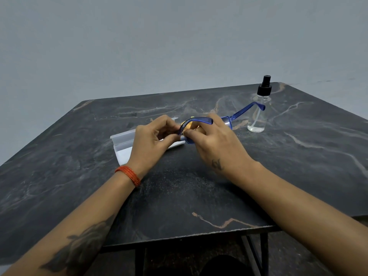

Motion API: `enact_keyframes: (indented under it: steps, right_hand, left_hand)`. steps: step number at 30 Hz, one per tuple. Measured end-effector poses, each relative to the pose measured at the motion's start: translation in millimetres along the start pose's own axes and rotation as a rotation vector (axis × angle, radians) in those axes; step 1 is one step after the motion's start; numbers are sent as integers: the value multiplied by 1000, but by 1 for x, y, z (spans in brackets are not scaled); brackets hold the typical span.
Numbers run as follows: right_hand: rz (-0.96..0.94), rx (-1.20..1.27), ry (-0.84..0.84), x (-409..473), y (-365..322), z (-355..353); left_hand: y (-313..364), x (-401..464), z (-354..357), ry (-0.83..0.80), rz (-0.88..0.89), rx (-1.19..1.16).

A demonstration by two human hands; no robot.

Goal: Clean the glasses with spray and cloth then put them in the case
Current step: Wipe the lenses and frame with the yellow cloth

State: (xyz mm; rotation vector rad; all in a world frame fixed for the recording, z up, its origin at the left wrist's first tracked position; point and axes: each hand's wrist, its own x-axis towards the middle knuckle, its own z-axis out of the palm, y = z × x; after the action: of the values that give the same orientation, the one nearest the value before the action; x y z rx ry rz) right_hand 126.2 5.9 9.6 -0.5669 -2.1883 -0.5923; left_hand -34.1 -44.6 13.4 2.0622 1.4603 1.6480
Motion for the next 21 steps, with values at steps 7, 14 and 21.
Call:
enact_keyframes:
  steps: [7,14,21]
  right_hand:
    - [43,-36,53,3,0,-7]
    - [162,-24,-39,3,-1,-9]
    - [269,104,-13,-2,-6,-10]
  left_hand:
    - [0,0,0,-2,-16,5]
    - [5,-1,1,-10,-7,14]
    - [3,0,0,27,3,35]
